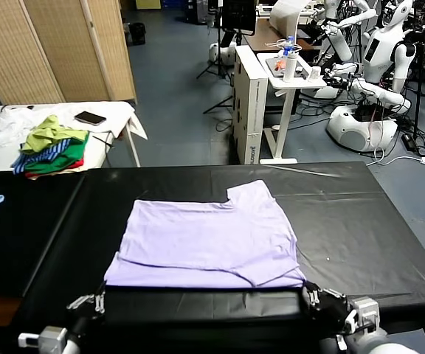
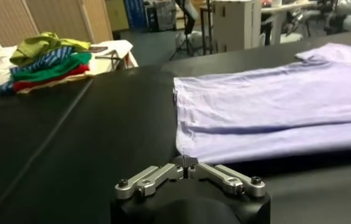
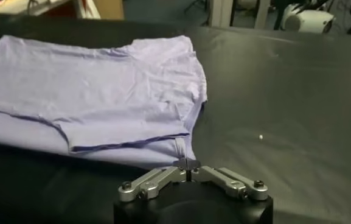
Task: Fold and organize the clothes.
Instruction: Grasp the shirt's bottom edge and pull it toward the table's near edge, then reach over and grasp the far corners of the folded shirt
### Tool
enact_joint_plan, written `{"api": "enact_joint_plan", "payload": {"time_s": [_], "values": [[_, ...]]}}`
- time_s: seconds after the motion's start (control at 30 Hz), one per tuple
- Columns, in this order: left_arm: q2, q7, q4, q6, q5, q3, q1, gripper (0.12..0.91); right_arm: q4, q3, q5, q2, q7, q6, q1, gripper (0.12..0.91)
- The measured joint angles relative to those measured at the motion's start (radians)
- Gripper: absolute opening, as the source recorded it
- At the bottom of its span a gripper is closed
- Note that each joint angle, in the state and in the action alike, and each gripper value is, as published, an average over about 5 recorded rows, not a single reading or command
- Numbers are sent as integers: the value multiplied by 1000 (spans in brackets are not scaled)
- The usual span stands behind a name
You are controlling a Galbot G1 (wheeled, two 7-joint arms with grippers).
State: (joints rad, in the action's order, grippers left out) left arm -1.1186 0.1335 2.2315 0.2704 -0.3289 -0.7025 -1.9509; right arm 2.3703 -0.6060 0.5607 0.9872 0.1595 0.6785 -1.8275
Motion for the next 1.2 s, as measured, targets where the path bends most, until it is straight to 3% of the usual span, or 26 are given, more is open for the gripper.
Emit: {"api": "enact_joint_plan", "payload": {"time_s": [0.23, 0.33, 0.47, 0.6, 0.7, 0.83, 0.93, 1.07, 1.2], "values": [[-2, 9, 40, 18, 2, -41, -71, 145, 13, 8, 0, 3, -1, 19, -16, 169], [-7, 9, 46, 24, 1, -52, -90, 145, 24, 8, 0, 4, -5, 32, -27, 295], [-19, 23, 54, 44, 1, -55, -101, 162, 44, 5, 2, 3, -7, 45, -44, 522], [-32, 41, 70, 69, 1, -55, -115, 338, 66, -7, 18, -4, -10, 46, -56, 764], [-39, 64, 87, 91, 1, -57, -127, 528, 84, -20, 52, -11, -8, 30, -45, 879], [-38, 101, 121, 105, -26, -67, -148, 780, 88, -34, 114, -27, 1, -9, 14, 905], [-29, 95, 158, 114, -61, -77, -146, 884, 64, -25, 147, -44, 2, -29, 91, 907], [-4, 72, 186, 130, -121, -76, -90, 905, -24, 21, 199, -63, 28, -17, 248, 907], [34, 92, 162, 150, -240, -58, 32, 907, -150, 94, 251, -72, 73, 15, 431, 907]]}}
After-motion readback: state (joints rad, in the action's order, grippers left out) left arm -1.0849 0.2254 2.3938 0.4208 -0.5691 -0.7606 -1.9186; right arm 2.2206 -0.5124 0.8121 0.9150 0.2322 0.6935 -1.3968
